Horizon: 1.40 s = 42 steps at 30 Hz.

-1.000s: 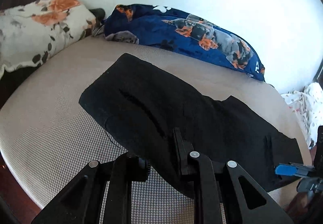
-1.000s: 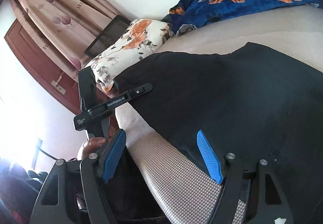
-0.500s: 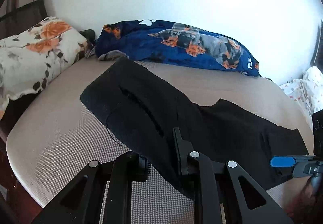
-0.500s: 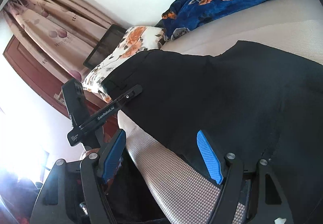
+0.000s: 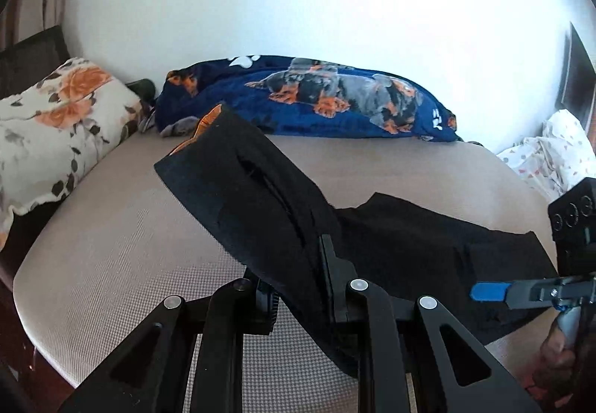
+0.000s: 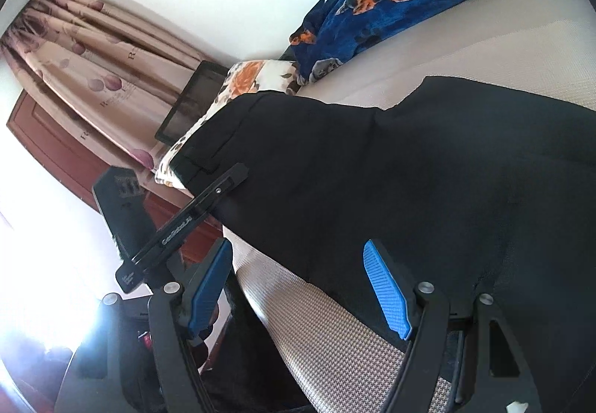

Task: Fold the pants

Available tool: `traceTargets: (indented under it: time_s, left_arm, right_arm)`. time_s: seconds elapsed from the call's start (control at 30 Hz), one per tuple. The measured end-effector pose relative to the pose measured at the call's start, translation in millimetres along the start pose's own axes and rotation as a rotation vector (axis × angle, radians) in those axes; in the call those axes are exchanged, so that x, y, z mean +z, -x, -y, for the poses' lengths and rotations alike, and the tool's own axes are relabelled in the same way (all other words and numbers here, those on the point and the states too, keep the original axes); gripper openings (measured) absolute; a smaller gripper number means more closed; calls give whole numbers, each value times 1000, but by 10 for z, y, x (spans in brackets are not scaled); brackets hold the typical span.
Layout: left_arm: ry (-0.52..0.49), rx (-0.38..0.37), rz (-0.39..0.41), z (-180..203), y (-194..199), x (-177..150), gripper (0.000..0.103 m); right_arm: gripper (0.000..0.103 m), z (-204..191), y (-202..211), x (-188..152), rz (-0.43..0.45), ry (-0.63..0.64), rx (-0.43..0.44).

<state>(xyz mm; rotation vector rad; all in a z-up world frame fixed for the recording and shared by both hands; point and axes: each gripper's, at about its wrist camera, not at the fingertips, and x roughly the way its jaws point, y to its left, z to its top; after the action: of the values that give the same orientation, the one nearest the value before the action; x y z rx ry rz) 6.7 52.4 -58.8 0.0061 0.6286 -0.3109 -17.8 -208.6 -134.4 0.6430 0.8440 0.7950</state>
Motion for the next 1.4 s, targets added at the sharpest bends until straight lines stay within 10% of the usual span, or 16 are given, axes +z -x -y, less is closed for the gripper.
traceTargets:
  time_s: [1.0,1.4]
  left_arm:
    - [-332,-143,21,1309,-21,-89,19]
    - [-408,-182,-41,1549,-192,-281,19]
  right_arm:
    - [81,394,400,693,159,-343,360]
    - [73,605,234,807,50,-394,185]
